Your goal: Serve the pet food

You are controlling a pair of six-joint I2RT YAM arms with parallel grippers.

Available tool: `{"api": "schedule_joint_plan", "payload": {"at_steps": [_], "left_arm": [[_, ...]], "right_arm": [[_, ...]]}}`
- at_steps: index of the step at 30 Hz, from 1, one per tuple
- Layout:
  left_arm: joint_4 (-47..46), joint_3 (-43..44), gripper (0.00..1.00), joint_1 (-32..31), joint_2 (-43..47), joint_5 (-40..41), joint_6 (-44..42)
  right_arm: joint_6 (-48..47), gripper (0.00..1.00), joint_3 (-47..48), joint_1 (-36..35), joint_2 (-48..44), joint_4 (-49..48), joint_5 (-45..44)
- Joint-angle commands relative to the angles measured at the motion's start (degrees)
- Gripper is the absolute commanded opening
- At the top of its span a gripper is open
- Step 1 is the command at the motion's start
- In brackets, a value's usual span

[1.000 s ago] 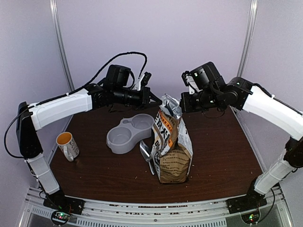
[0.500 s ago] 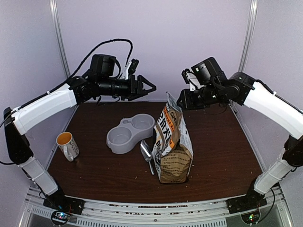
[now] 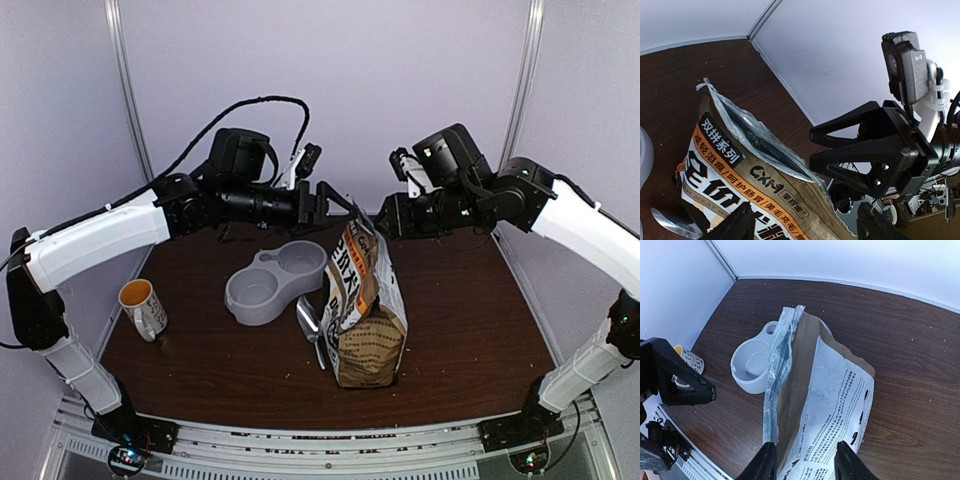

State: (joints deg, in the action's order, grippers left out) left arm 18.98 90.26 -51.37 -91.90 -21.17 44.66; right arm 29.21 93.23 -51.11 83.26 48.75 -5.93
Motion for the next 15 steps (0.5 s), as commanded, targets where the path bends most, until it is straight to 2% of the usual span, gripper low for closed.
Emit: {"api": "schedule_joint_plan", "payload": {"at_steps": [1, 5, 10, 15], "left_arm": [[-2.56, -0.75, 0.73, -0.13, 0.01, 2.00, 0.59], [-2.38, -1.46, 0.68, -0.13, 0.10, 3.72, 0.56], [-2.28, -1.75, 0.67, -0.13, 0.38, 4.64, 0.62], [-1.90, -1.93, 0.67, -0.17, 1.09, 4.91, 0.44]], "right_arm": [[0.63, 0.43, 0.67, -1.15, -0.39, 0.11, -1.77], [0.47, 0.45, 1.25, -1.45, -0.29, -1.09, -1.61], [-1.25, 0.45, 5.89, -1.53, 3.62, 1.61, -3.79], [-2.49, 0.37, 9.42, -1.55, 7.69, 4.36, -6.85]]}}
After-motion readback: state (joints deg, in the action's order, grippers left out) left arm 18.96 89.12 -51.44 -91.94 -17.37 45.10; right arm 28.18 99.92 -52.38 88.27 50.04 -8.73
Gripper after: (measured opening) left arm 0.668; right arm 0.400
